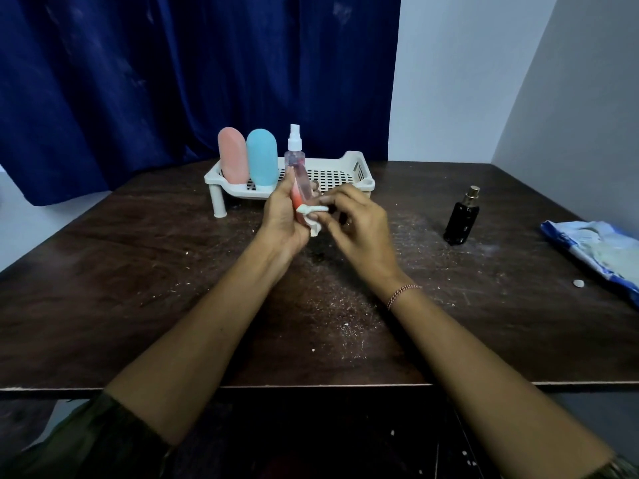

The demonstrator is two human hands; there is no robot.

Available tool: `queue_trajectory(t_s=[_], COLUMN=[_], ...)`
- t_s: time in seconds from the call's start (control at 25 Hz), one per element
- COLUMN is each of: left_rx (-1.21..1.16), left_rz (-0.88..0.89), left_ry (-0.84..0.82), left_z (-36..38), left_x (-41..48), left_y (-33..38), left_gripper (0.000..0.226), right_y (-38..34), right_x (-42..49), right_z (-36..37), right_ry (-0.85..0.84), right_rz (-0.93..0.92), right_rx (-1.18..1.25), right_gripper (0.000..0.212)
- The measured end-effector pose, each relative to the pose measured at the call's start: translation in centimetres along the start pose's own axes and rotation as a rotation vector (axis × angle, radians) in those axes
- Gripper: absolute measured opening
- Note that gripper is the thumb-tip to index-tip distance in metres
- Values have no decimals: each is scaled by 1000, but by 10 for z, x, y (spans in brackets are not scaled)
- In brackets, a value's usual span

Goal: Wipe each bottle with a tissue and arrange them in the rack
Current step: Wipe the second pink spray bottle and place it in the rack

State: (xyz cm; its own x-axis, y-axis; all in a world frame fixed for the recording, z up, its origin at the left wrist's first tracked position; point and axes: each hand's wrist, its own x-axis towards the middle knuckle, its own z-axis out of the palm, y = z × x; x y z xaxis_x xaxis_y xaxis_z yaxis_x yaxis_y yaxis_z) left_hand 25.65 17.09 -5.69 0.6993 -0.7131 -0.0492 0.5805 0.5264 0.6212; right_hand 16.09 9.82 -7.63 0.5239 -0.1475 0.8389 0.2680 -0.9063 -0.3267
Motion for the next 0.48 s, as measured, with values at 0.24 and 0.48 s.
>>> queue_trajectory(t_s=[0.24,0.48], left_rx=[88,389], left_rz=[-7,-53], left_ry=[-138,-228], left_z=[2,2], left_x=[-8,-10], left_y=[9,3], left_gripper=[33,30], right_y=[-3,4], right_x=[2,5], right_z=[-5,-9], right_ry=[32,113], right_rz=[102,136], right_rx=[126,57], right_gripper=[20,14])
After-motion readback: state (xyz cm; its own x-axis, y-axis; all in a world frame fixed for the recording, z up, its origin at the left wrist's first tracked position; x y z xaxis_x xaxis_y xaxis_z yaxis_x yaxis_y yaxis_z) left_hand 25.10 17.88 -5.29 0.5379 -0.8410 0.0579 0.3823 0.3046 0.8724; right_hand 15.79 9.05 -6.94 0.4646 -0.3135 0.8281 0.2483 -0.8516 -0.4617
